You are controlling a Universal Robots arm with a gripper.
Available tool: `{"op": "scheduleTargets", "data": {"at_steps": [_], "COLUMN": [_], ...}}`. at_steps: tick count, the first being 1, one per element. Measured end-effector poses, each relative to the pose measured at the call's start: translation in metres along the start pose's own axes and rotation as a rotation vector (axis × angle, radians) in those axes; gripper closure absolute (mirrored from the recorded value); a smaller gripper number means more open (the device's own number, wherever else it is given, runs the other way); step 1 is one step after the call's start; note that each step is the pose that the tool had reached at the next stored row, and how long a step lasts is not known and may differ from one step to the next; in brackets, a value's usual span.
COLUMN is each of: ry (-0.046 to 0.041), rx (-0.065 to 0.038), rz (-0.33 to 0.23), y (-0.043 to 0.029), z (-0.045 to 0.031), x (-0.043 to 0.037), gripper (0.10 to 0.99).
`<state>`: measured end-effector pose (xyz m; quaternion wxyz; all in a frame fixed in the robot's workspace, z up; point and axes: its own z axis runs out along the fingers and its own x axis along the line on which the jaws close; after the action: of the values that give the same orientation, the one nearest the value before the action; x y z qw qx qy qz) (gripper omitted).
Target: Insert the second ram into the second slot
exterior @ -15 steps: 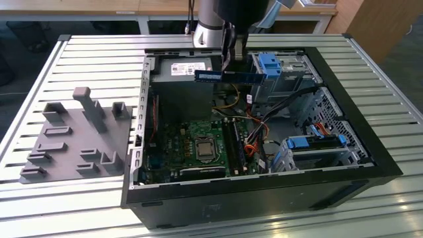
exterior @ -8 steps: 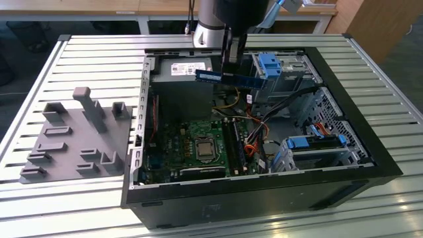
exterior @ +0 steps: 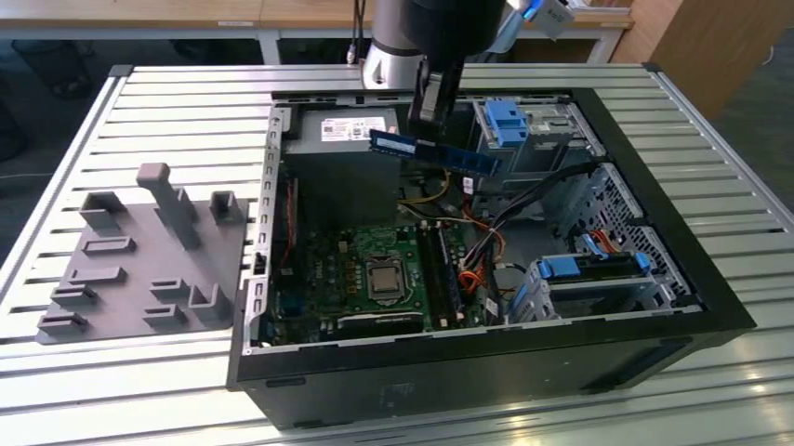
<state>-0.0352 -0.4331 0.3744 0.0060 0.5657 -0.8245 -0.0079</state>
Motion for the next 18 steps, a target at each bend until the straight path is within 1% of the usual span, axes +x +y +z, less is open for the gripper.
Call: {"op": "scheduleTargets", "data": {"at_steps": [8,11,14,15,18], "ry": [0.002,0.0018,0.0016,0.0017,0.0012], "rx": [0.006,0.006,0.006,0.007,0.01], "rz": [0.13,0.151,0.155,0.158,0.196], "y": [-0.0001,-0.0007,-0.003,-0.0033,-0.0034], "z": [0.004,0.0043,0.0048,0.0052,0.0073], "x": [0.0,0.0017,0.0075,0.0083,0.0084], "gripper": [0.949,0.949,0.949,0.949,0.949]}}
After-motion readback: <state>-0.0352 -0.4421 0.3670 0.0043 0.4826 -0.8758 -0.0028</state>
